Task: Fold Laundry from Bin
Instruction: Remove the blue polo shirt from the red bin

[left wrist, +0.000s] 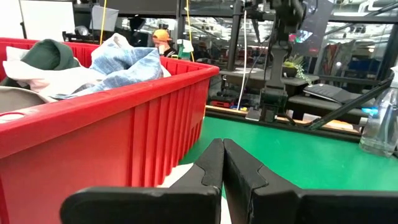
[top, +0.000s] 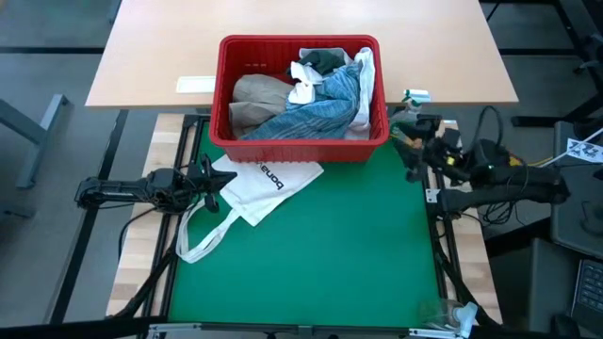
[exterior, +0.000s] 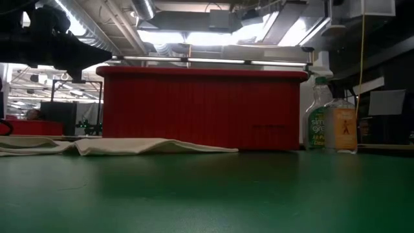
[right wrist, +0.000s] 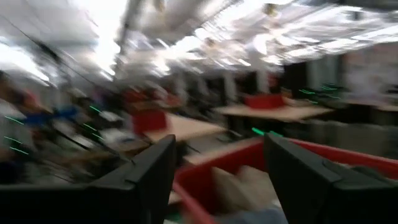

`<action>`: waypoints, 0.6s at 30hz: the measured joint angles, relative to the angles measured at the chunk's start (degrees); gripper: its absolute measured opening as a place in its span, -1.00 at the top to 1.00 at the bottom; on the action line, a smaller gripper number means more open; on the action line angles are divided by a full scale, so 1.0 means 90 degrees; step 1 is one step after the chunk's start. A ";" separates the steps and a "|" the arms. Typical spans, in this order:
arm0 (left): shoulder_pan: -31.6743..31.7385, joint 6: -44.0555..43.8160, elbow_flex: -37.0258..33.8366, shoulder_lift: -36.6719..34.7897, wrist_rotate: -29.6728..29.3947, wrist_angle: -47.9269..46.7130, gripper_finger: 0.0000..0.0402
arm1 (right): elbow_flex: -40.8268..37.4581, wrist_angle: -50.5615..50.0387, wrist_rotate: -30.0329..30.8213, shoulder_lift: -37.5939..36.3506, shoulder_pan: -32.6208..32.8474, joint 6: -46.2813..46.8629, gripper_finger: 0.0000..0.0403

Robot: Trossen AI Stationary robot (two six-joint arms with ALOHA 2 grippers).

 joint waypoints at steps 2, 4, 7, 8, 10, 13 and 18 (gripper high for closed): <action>0.0001 -0.0002 0.0000 0.0000 -0.0002 0.0000 1.00 | 0.0598 -0.0631 0.0511 0.0390 -0.0094 -0.0135 -0.20; 0.0001 -0.0007 0.0000 0.0000 -0.0002 0.0000 1.00 | 0.1171 -0.1205 0.0777 0.0752 -0.0282 -0.0152 -0.20; 0.0000 -0.0009 0.0000 0.0000 -0.0007 0.0000 1.00 | 0.1944 -0.1838 0.0811 0.1310 -0.0626 -0.0155 -0.20; 0.0000 -0.0014 0.0000 0.0000 -0.0007 0.0000 1.00 | 0.2168 -0.2050 0.0807 0.1493 -0.0755 -0.0158 -0.20; 0.0000 -0.0018 0.0000 0.0000 -0.0011 0.0000 1.00 | 0.2615 -0.2368 0.0778 0.1872 -0.1033 -0.0158 -0.20; 0.0000 -0.0133 0.0000 0.0000 -0.0141 0.0004 1.00 | 0.3197 -0.2897 0.0723 0.2377 -0.1511 -0.0158 -0.20; 0.0001 -0.0726 0.0000 0.0000 -0.0340 0.0022 1.00 | 0.3957 -0.3387 0.0000 0.3234 -0.2421 -0.0155 -0.20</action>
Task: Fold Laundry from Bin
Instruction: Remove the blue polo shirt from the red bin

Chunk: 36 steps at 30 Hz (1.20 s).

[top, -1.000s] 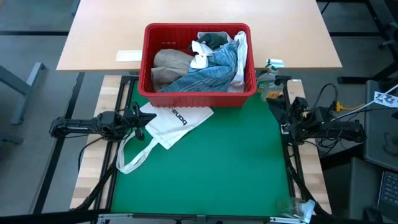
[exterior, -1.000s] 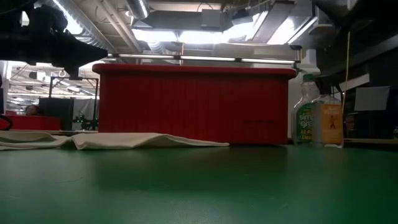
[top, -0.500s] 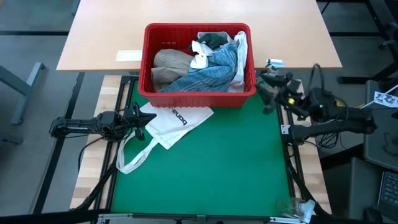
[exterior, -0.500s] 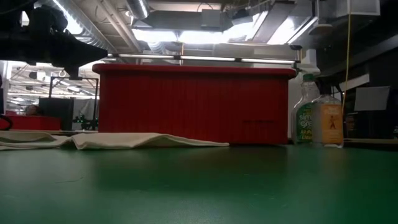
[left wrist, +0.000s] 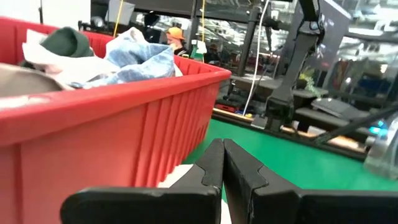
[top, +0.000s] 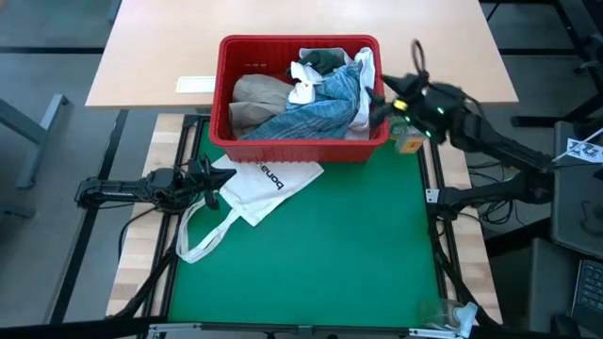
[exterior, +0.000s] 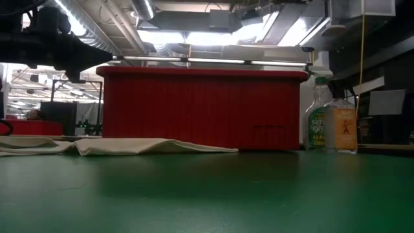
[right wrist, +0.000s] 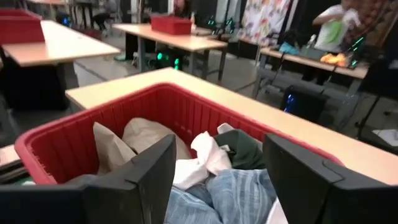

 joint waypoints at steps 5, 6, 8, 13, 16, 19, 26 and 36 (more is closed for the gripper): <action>0.0000 -0.0275 0.0000 0.0000 0.0002 0.0000 1.00 | 0.0492 -0.0064 -0.1080 0.0896 -0.0862 -0.0002 -0.20; 0.0000 -0.0282 0.0000 0.0000 0.0004 0.0000 1.00 | 0.0583 -0.0069 -0.1224 0.1078 -0.1012 -0.0001 -0.20; 0.0000 -0.0264 0.0000 0.0000 0.0001 0.0000 1.00 | 0.0747 -0.0057 -0.1471 0.1464 -0.1301 0.0001 -0.20; 0.0000 -0.0251 0.0000 0.0000 0.0002 0.0000 1.00 | 0.1014 -0.0020 -0.1617 0.2392 -0.1836 0.0001 -0.20; -0.0002 -0.0243 0.0000 0.0000 0.0002 0.0000 1.00 | 0.1103 -0.0001 -0.1617 0.2894 -0.2046 0.0001 -0.20; 0.0000 -0.0234 0.0000 -0.0001 0.0002 0.0000 1.00 | 0.1119 0.0029 -0.1620 0.3315 -0.2167 0.0001 -0.20; 0.0000 -0.0231 0.0000 0.0000 0.0002 0.0000 1.00 | 0.1116 -0.0140 -0.1626 0.3869 -0.2197 0.0001 -0.20; 0.0000 -0.0231 0.0000 0.0000 0.0002 0.0000 1.00 | 0.1116 -0.0780 -0.1419 0.3908 -0.2197 0.0064 -0.20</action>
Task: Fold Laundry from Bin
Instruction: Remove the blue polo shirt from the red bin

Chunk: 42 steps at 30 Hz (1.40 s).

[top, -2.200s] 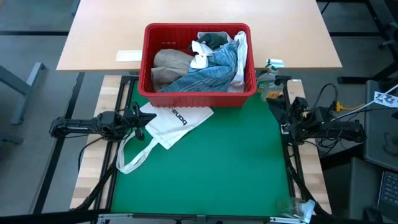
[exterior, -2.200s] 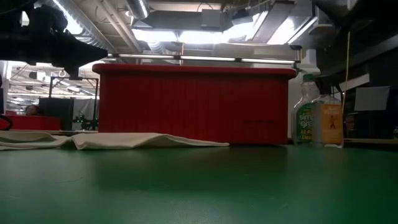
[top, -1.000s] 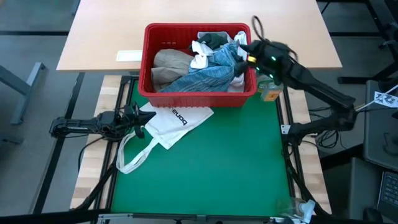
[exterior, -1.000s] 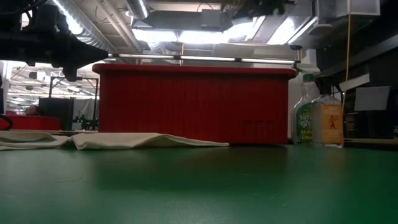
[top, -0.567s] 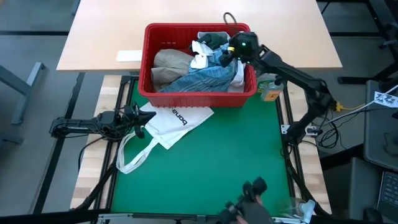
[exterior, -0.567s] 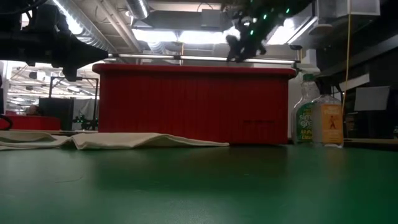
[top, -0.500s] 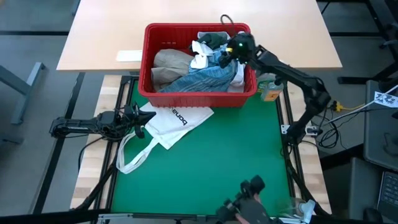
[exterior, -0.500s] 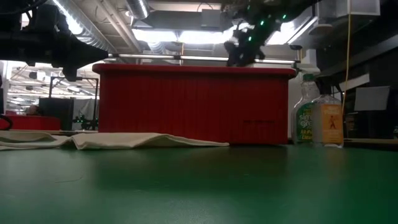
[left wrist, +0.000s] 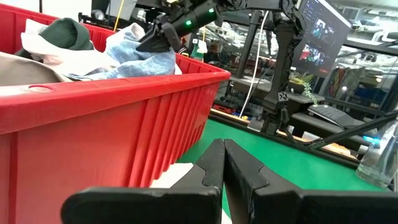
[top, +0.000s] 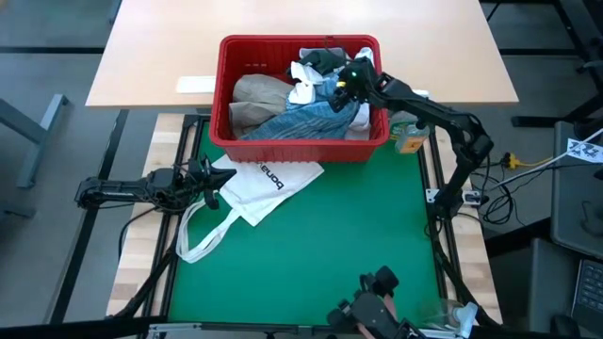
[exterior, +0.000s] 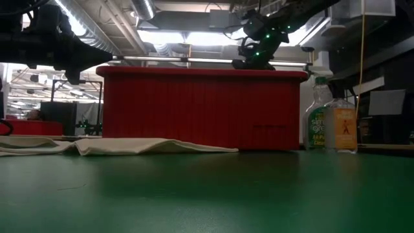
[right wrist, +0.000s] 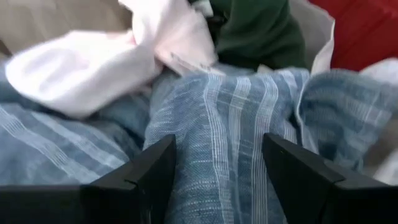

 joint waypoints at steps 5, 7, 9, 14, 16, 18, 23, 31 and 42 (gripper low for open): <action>0.0000 0.0000 0.0000 0.0000 0.0000 0.0000 1.00 | 0.0000 -0.0270 -0.0025 0.0000 0.0000 0.0005 -0.07; -0.0002 0.0000 0.0000 0.0000 0.0000 0.0000 1.00 | 0.0001 -0.0318 -0.0078 0.0000 0.0000 0.0005 0.07; -0.0002 0.0000 0.0000 0.0000 0.0000 0.0000 1.00 | 0.0000 -0.0333 -0.0084 0.0000 0.0000 -0.0006 0.27; 0.0000 -0.0005 0.0000 0.0000 0.0000 0.0000 1.00 | 0.0000 -0.0324 -0.0082 0.0000 0.0005 -0.0179 0.89; -0.0002 -0.0005 0.0000 0.0000 0.0000 0.0000 1.00 | 0.0000 -0.0298 -0.0082 0.0000 0.0005 -0.0218 0.94; 0.0000 -0.0007 0.0000 0.0000 0.0000 0.0000 1.00 | 0.0028 -0.0340 -0.0084 0.0000 0.0005 -0.0225 0.89; -0.0002 -0.0014 0.0000 0.0000 0.0000 0.0034 1.00 | 0.0517 -0.0542 -0.0274 0.0005 0.0012 -0.0352 0.97; 0.0000 -0.0005 0.0000 0.0000 0.0000 0.1302 1.00 | 0.1815 -0.0681 -0.1031 0.0002 0.0012 -0.0344 0.98; 0.0000 0.0828 0.0000 0.0002 -0.0078 0.2578 0.99 | 0.3176 -0.0673 -0.2234 0.0000 0.0014 -0.0324 0.99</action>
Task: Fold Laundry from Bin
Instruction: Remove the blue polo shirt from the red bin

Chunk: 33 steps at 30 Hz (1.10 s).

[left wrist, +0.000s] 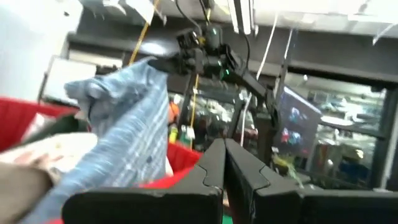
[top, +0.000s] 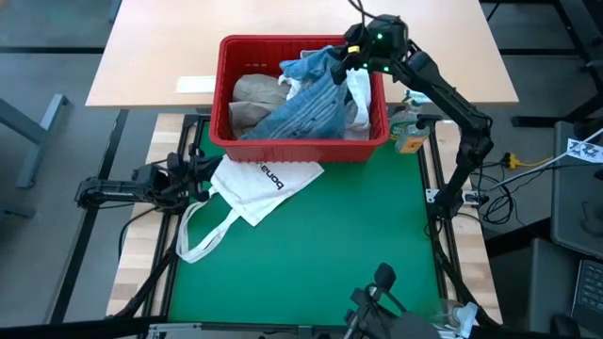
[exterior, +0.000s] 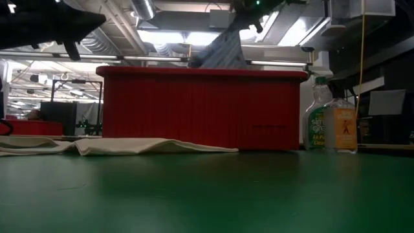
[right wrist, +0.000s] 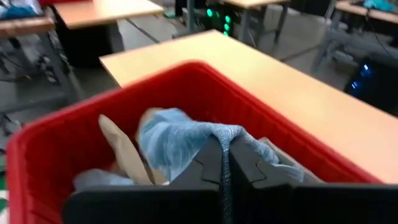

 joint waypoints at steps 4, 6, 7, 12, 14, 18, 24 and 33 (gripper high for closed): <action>0.0001 0.0179 0.0089 0.0005 -0.0224 0.0136 0.88 | 0.0301 0.0011 -0.0227 0.0000 -0.0002 0.0003 0.99; 0.0022 0.0180 0.0159 0.0005 -0.0406 0.0154 0.78 | 0.0411 0.0024 -0.0377 0.0000 -0.0002 0.0009 0.99; 0.0050 0.0181 0.0182 0.0004 -0.0442 0.0156 0.72 | 0.0455 0.0044 -0.0442 0.0000 -0.0002 0.0039 0.99; 0.0317 0.0182 0.0267 0.0087 -0.0493 0.0465 0.51 | 0.0573 0.0241 -0.0769 0.0000 -0.0002 0.0219 0.99; 0.0449 0.0182 0.0270 0.0235 -0.0495 0.0690 0.47 | 0.0573 0.0436 -0.1020 0.0000 -0.0002 0.0357 0.99; 0.0753 0.0185 0.0272 0.0719 -0.0496 0.1247 0.44 | 0.0574 0.0980 -0.1392 0.0000 -0.0002 0.0773 1.00; 0.1182 0.0176 0.0272 0.1564 -0.0497 0.1998 0.44 | 0.0573 0.2030 -0.1758 0.0000 -0.0002 0.1370 1.00; 0.1348 0.0141 0.0574 0.2750 -0.0281 0.2371 0.44 | 0.0576 0.3592 -0.2564 0.0000 -0.0002 0.2354 1.00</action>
